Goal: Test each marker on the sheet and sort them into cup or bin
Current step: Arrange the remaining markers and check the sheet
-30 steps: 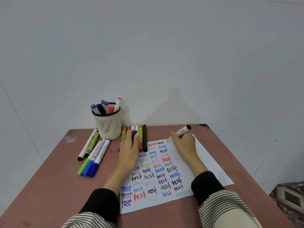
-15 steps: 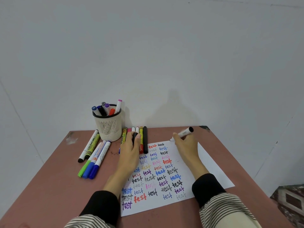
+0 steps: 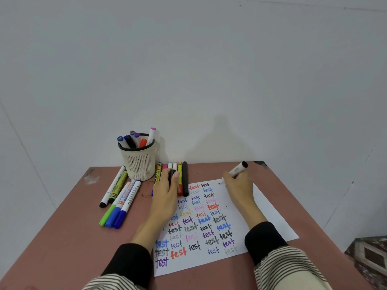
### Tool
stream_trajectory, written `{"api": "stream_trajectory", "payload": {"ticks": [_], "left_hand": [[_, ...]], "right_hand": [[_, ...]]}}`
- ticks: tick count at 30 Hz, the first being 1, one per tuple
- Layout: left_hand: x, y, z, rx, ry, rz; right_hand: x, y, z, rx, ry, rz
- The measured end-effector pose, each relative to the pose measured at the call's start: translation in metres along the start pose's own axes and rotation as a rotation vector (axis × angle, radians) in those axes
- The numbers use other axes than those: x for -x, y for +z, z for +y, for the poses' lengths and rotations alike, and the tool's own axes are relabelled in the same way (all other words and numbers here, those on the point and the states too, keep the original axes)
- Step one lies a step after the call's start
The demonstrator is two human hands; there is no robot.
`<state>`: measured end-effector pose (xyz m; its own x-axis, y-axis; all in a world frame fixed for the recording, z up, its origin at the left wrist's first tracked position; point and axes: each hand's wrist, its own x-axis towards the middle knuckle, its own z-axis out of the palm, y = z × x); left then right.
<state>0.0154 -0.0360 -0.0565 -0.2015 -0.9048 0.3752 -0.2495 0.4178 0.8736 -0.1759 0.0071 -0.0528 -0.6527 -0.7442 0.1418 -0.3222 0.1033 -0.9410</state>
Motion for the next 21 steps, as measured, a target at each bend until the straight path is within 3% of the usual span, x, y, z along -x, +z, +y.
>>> {"api": "stream_trajectory", "payload": {"ticks": [21], "left_hand": [[-0.0005,0.0001,-0.0005,0.013,-0.02,-0.011]], "right_hand": [[0.0013,0.0028,-0.0002,0.017,-0.012,0.005]]}}
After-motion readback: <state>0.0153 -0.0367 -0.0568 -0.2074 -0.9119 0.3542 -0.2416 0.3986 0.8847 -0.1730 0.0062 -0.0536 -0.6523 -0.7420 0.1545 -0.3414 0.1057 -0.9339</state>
